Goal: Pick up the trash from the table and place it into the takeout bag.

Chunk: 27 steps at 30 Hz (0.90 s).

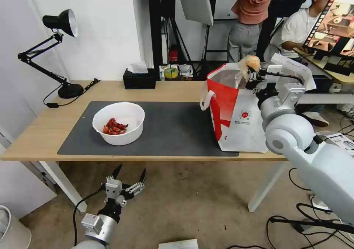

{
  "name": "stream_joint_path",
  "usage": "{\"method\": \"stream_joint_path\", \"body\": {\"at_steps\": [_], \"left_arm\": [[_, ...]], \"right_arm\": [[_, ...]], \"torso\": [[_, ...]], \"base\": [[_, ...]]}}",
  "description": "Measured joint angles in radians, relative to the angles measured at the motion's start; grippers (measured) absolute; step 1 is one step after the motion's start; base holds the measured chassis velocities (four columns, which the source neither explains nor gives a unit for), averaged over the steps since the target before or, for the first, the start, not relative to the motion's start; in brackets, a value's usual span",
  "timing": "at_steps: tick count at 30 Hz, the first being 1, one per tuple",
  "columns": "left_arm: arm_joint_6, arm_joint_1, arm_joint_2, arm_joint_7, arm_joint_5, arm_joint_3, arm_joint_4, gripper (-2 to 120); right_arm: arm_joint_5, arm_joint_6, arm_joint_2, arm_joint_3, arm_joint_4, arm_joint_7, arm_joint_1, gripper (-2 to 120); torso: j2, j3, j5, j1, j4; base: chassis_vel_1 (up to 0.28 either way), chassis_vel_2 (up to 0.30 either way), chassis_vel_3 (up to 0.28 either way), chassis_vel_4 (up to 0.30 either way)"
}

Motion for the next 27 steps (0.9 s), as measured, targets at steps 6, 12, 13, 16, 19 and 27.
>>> {"method": "stream_joint_path", "body": {"at_steps": [6,12,13,16,19,27], "left_arm": [[0.000,-0.005,0.000,-0.002,0.000,-0.001,-0.002,100],[0.001,-0.002,-0.004,-0.003,0.000,0.000,-0.006,100],[0.001,-0.002,-0.004,-0.003,0.000,0.000,-0.006,100],[0.001,-0.003,-0.007,-0.002,0.000,0.000,-0.005,100],[0.001,-0.004,-0.008,-0.002,0.000,0.002,-0.005,100],[0.001,-0.006,-0.004,-0.002,-0.002,0.001,-0.005,100]], "right_arm": [[-0.002,-0.007,-0.002,0.010,0.003,-0.005,-0.004,34],[0.001,-0.011,-0.010,0.013,0.000,-0.006,-0.004,59],[0.001,-0.011,-0.010,0.013,0.000,-0.006,-0.004,59],[0.002,-0.013,-0.011,0.014,-0.001,-0.006,-0.004,75],[0.002,-0.015,-0.013,0.014,-0.001,-0.007,-0.004,84],[0.002,-0.018,-0.019,0.013,-0.001,-0.010,-0.001,100]], "torso": [[0.000,0.000,0.0000,0.000,0.0001],[0.000,0.000,-0.0001,0.000,0.0001],[0.000,0.000,-0.0001,0.000,0.0001],[0.000,0.000,-0.0001,0.000,0.0001],[0.000,0.000,0.0000,0.000,0.0001],[0.000,0.000,0.0000,0.000,0.0000]], "base": [[0.000,0.000,0.000,0.000],[0.000,0.000,0.000,0.000],[0.000,0.000,0.000,0.000],[0.000,0.000,0.000,0.000],[0.000,0.000,0.000,0.000],[0.000,0.000,0.000,0.000]]}}
